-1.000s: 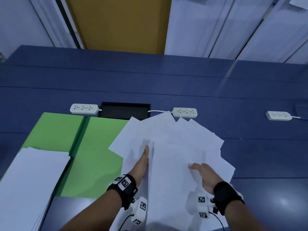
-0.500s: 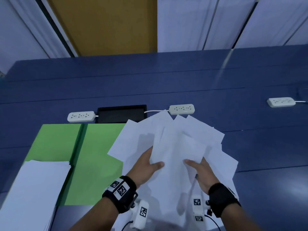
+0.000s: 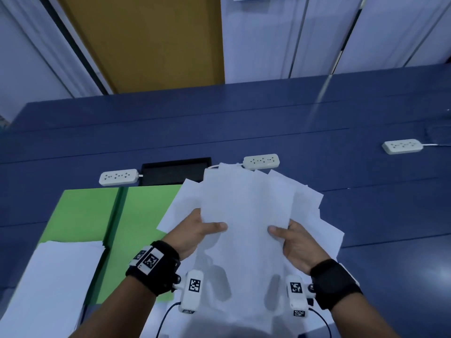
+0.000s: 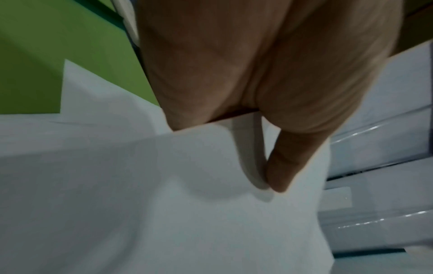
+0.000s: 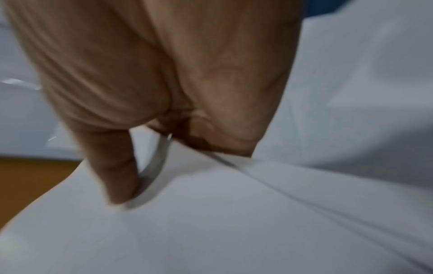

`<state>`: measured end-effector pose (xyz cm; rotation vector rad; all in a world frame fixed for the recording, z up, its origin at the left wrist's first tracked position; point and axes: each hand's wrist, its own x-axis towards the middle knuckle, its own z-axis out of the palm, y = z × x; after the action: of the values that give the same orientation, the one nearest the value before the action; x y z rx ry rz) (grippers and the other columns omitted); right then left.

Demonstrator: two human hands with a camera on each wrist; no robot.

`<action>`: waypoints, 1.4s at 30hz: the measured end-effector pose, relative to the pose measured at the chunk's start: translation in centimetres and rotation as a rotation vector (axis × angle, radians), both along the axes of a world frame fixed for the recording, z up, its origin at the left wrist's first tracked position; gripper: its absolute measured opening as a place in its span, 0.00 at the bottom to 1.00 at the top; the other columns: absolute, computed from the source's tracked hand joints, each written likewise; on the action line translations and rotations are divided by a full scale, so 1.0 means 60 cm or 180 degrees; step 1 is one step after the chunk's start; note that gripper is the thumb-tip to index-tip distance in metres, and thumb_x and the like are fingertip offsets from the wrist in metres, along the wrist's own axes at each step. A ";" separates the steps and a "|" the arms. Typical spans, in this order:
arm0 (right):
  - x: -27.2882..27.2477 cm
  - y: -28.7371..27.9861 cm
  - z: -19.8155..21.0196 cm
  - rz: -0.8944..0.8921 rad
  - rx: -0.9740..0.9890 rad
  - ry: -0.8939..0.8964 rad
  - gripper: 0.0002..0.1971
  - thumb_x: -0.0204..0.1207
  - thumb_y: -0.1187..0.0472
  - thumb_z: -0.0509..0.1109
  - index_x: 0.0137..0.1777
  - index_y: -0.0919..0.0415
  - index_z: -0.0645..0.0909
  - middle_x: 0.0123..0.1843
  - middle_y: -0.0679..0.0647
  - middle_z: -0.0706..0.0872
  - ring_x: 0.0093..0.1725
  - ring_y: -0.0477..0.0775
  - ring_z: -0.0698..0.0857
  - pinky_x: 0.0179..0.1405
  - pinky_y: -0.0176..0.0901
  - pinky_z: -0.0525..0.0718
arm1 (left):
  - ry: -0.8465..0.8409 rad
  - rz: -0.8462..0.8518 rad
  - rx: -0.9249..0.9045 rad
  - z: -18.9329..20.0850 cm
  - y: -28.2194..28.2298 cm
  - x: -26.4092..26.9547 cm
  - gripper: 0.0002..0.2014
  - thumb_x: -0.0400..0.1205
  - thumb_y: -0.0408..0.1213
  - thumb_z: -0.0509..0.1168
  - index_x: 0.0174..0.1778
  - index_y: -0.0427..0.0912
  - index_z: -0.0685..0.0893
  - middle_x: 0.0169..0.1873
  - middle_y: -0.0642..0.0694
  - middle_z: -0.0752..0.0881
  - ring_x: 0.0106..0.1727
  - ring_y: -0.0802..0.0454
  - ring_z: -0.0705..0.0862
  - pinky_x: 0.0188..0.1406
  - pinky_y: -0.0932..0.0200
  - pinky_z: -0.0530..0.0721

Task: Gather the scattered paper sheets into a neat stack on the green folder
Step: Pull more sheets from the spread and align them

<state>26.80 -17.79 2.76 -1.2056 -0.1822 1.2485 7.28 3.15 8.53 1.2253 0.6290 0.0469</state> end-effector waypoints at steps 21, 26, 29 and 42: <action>-0.047 0.040 0.151 -0.1341 0.0063 -0.2098 0.04 0.82 0.61 0.79 0.55 0.56 0.93 0.51 0.47 0.97 0.55 0.50 0.95 0.56 0.48 0.91 | -0.0363 0.1374 0.1209 0.033 -0.046 0.068 0.06 0.82 0.36 0.78 0.53 0.46 0.92 0.47 0.51 0.95 0.50 0.53 0.94 0.50 0.56 0.92; -0.035 0.027 0.094 -0.1253 -0.0351 -0.2091 0.09 0.80 0.59 0.82 0.58 0.54 0.92 0.53 0.46 0.96 0.56 0.49 0.94 0.63 0.57 0.91 | -0.0061 0.1051 0.0907 0.002 -0.034 0.050 0.12 0.80 0.33 0.78 0.59 0.43 0.91 0.53 0.47 0.95 0.57 0.45 0.93 0.58 0.48 0.90; -0.040 0.018 0.073 -0.1140 -0.0437 -0.2037 0.04 0.82 0.60 0.79 0.55 0.55 0.93 0.52 0.48 0.97 0.56 0.54 0.95 0.61 0.62 0.92 | -0.0014 0.1097 0.0852 -0.006 -0.044 0.045 0.08 0.84 0.31 0.74 0.57 0.42 0.91 0.51 0.47 0.95 0.56 0.44 0.93 0.56 0.48 0.90; -0.052 0.008 0.012 -0.1198 -0.0767 -0.1582 0.03 0.79 0.63 0.81 0.50 0.58 0.92 0.47 0.49 0.97 0.50 0.53 0.95 0.53 0.50 0.91 | 0.0530 0.0835 0.1001 -0.068 -0.076 0.042 0.05 0.85 0.39 0.73 0.56 0.48 0.92 0.51 0.52 0.95 0.54 0.53 0.93 0.62 0.43 0.90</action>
<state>23.66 -17.31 3.51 -1.6613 -0.1601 0.6405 9.80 -1.43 4.44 1.4517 0.9519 0.2741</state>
